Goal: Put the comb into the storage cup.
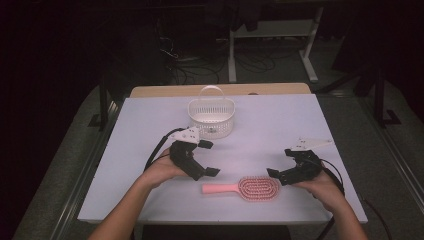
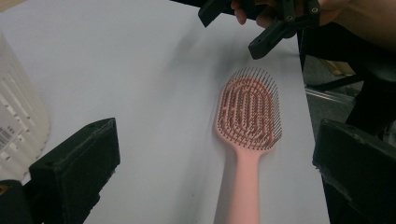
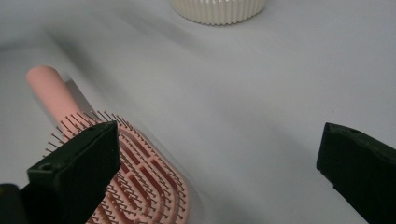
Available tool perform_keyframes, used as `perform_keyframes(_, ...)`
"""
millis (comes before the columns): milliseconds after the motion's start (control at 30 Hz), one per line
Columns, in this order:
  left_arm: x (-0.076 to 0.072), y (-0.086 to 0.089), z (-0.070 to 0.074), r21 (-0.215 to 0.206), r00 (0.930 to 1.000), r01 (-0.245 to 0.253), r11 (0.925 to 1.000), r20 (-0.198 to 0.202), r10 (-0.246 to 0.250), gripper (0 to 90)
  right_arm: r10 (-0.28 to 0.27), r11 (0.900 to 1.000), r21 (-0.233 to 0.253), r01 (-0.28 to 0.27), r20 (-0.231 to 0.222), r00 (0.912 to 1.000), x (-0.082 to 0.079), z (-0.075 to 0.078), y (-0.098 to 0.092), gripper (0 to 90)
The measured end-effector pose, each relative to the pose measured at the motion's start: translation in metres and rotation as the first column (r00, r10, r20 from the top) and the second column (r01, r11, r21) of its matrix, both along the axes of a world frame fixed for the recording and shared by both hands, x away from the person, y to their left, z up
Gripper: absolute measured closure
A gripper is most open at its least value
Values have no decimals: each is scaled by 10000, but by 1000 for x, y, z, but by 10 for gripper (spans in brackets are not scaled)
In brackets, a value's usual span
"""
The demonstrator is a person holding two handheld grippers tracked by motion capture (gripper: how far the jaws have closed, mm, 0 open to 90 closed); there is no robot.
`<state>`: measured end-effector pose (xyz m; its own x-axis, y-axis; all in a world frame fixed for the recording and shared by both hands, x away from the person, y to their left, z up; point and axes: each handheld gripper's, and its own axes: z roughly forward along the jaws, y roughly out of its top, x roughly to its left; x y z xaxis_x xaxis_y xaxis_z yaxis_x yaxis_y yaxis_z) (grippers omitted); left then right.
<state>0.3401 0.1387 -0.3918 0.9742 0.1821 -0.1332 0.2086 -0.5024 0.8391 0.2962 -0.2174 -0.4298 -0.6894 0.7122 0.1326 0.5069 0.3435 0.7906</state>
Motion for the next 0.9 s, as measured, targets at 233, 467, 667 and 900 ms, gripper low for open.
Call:
perform_keyframes(233,2,-10,2,-49,9999,146,9999,39,-145,6,24,10000,-16,-24,12,10000,0,0,0,0)
perform_keyframes(467,4,-19,3,-40,9996,273,9996,30,-273,6,0,10000,5,0,9,10000,0,0,0,0)
perform_keyframes(667,4,-27,3,-10,9992,401,9992,63,-401,7,14,10000,10,-14,32,10000,1,1,0,0)
perform_keyframes(900,6,-39,4,329,9974,709,9969,122,-714,20,43,10000,-42,-43,-5,10000,1,0,0,0)
